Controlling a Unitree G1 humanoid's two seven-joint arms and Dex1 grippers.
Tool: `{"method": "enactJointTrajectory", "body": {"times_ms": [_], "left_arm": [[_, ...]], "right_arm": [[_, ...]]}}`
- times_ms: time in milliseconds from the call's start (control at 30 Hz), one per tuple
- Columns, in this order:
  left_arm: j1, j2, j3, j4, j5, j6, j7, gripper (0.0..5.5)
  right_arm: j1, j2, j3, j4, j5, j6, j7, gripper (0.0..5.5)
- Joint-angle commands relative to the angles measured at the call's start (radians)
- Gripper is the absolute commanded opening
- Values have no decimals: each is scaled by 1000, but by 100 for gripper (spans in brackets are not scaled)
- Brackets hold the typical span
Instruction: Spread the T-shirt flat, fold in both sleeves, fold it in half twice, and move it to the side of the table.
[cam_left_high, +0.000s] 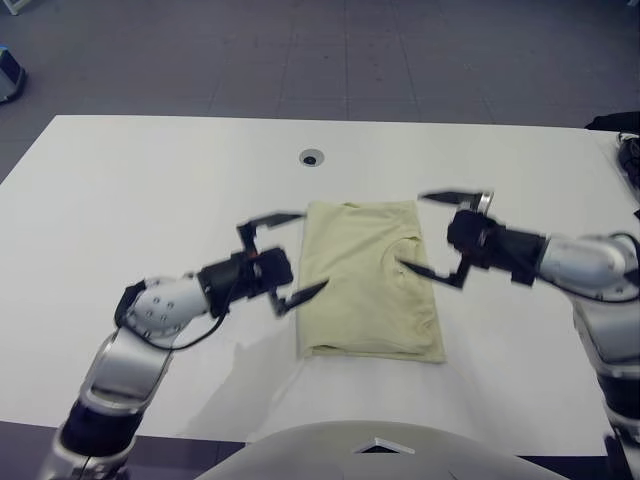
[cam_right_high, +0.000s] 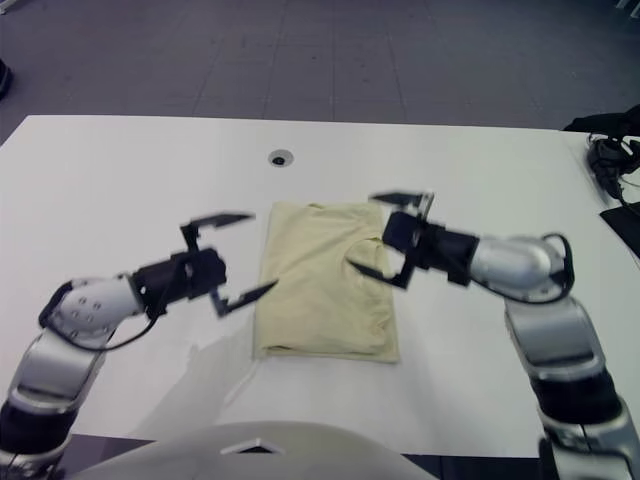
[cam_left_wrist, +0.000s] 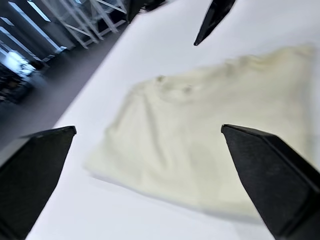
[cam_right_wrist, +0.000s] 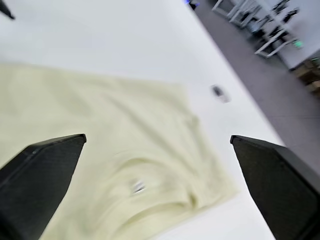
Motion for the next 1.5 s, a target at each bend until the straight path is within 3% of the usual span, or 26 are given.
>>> {"method": "enactJointTrajectory", "body": {"times_ms": [33,367,533,767,1500], "left_arm": [[186,138,36,-75,73,-93,-64,540],[210,123,-141,-52,331,-174,20,540],[126,40,-216,26,444,-178,95,540],[110,29,-250,66,501,-189,115,540],[100,34,-271,61,517,-187,107,540]], "right_arm": [[265,-101,-34,-131,-55,-71,54,537],[380,-144,54,-140,-250,-138,6,537],[361,-137,130,-104,-366,-156,-26,537],[297,-148,208,-47,-476,-186,-36,423],[298,-155,212,-74,-578,-88,-11,20]]}}
